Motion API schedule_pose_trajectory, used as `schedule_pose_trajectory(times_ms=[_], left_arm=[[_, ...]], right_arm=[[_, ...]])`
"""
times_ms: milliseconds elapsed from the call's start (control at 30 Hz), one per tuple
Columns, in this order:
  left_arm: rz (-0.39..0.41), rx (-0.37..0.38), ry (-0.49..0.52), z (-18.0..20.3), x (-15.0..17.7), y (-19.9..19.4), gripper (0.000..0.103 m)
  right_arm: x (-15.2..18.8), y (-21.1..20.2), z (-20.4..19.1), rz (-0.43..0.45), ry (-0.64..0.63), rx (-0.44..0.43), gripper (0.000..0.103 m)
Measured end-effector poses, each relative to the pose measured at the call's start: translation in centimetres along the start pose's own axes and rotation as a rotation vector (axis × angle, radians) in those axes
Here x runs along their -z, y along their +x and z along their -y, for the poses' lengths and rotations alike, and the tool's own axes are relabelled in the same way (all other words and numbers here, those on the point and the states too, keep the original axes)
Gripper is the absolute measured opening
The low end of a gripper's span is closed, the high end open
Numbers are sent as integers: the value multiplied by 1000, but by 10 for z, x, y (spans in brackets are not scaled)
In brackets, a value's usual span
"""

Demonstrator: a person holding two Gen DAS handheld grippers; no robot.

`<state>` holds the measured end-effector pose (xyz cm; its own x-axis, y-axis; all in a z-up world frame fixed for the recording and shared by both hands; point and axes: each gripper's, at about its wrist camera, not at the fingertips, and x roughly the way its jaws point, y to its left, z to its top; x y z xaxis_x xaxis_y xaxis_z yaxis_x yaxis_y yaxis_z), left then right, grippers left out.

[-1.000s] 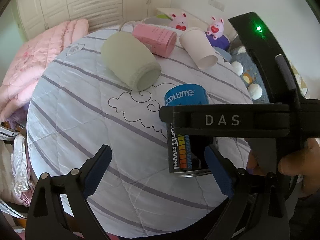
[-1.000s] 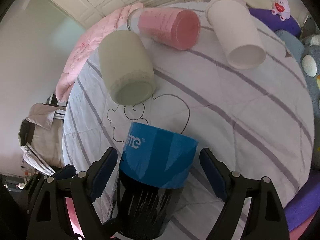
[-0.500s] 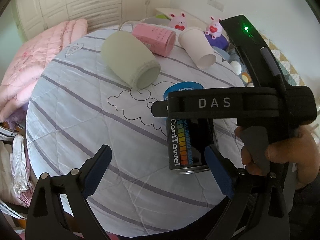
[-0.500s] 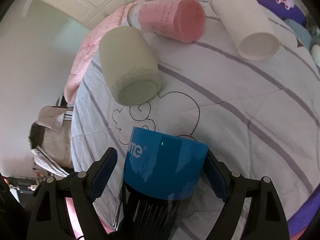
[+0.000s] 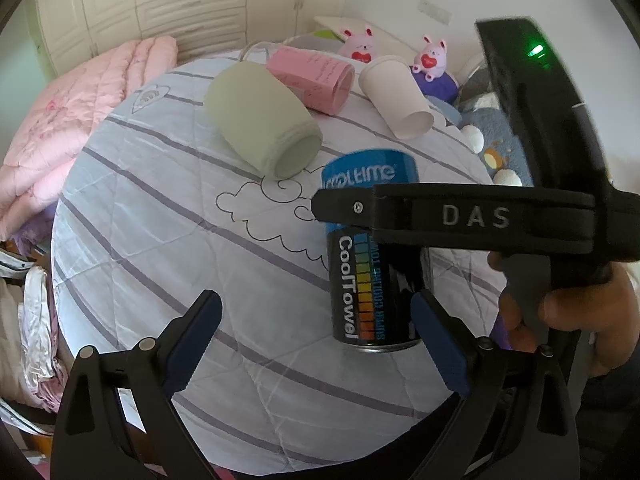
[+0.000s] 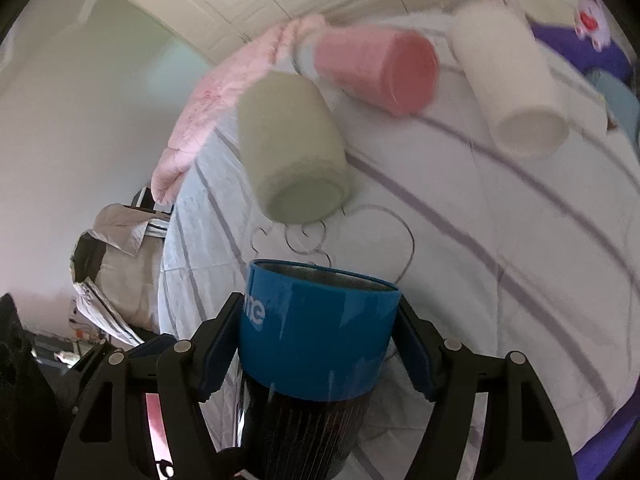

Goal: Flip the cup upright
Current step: 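Grasp the blue cup's body with the right gripper beside the left gripper, then rotate the blue cup with the right gripper so its open rim faces up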

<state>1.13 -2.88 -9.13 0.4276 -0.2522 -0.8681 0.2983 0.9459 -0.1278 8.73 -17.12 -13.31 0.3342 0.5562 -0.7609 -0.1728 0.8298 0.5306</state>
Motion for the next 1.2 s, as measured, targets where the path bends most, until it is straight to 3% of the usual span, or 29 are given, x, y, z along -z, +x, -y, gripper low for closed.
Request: schedule_pose_trajectory(times_ms=[200,333,433,733,1200], left_arm=[[-6,-34,-19,1,-3,7,97],[20,-41,-51,-2,-7,6,97],[29,-41,-74,-5,-10,9,97],[21,-60,-31,5,-5,22,97],[13,-131,44,19,5,20,97]], right_arm=[[-4,-17,-20,130,-153,62,72],[-1,-25,-38,261,-340,184,72],[3,-27,-42,308,-425,216,72],[22,-30,-45,351,-510,218,72],[40,-32,-44,344,-563,186,72]])
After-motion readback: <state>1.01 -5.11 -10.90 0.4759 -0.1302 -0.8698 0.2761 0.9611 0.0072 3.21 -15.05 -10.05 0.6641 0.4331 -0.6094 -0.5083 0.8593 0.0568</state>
